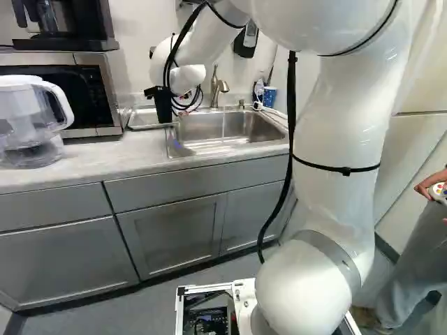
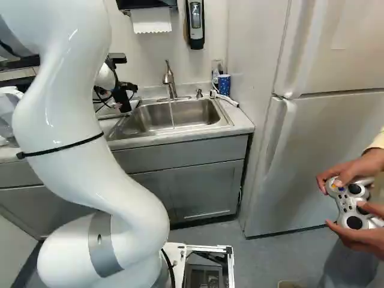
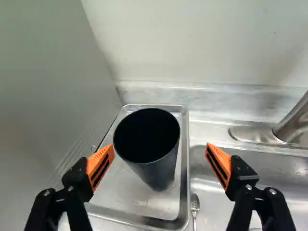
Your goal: Rinse the cup and place it in the tray
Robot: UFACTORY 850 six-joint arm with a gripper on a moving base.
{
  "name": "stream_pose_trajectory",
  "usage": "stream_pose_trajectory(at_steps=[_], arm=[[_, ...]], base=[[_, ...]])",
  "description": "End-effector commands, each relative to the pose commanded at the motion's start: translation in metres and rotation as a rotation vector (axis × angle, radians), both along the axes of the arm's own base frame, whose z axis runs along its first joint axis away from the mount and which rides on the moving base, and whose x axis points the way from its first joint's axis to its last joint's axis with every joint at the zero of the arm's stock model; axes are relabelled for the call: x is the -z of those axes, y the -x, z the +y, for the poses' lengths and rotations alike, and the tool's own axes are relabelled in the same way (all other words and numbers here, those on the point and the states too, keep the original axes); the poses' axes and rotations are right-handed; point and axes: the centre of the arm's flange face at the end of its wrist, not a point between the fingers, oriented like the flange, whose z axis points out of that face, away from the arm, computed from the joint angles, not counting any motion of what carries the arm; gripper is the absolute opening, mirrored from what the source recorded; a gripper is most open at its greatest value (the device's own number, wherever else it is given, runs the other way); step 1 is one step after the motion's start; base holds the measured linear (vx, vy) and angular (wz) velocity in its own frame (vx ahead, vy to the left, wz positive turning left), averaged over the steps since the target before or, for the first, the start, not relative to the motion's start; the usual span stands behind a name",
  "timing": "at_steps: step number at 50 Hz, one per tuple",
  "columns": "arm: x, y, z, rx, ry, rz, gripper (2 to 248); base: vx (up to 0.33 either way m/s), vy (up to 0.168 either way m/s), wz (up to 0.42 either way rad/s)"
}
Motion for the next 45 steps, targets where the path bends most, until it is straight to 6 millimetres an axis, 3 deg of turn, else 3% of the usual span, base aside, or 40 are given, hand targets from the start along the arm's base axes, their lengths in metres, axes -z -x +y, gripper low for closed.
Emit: stream_pose_trajectory(at_steps=[45], arm=[[-0.051, 0.007, -0.004, 0.000, -0.041, -0.079, 247]], base=[[0.000, 0.000, 0.000]])
